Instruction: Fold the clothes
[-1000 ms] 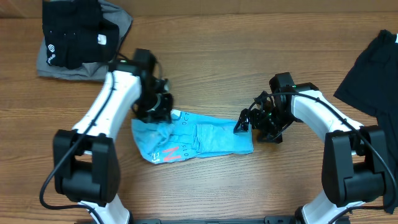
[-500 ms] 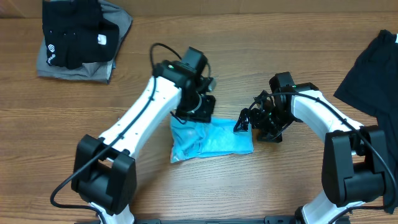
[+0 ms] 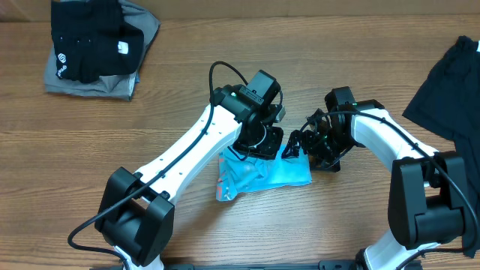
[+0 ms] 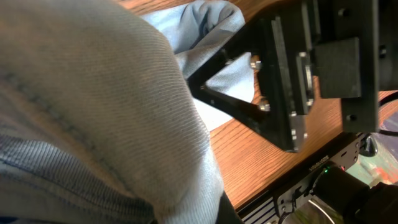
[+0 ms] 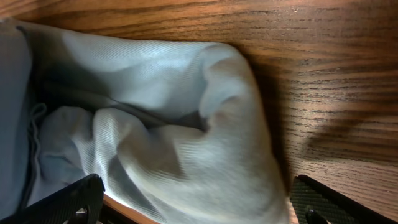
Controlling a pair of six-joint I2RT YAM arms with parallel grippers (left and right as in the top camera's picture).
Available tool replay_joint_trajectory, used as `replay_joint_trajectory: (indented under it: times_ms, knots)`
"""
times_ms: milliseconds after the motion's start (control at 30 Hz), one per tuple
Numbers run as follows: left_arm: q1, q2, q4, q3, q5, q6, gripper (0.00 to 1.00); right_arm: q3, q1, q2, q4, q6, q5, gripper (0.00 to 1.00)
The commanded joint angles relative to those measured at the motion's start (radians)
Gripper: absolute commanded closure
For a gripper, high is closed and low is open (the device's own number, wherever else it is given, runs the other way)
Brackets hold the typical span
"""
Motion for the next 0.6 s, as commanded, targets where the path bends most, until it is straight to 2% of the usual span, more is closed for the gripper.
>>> replay_joint_trajectory:
  times_ms: [0, 333, 567]
  knots:
    - [-0.016, -0.021, 0.018, 0.02, 0.026, -0.017, 0.94, -0.005, 0.005, 0.01, 0.003, 0.01, -0.018, 0.0]
    - [-0.034, -0.021, 0.076, 0.02, 0.026, -0.042, 0.91, -0.005, 0.005, 0.01, 0.003, 0.01, -0.043, 0.0]
    - [-0.05, -0.021, 0.077, 0.02, 0.025, -0.042, 0.94, 0.014, -0.018, 0.01, -0.016, 0.008, -0.043, 0.0]
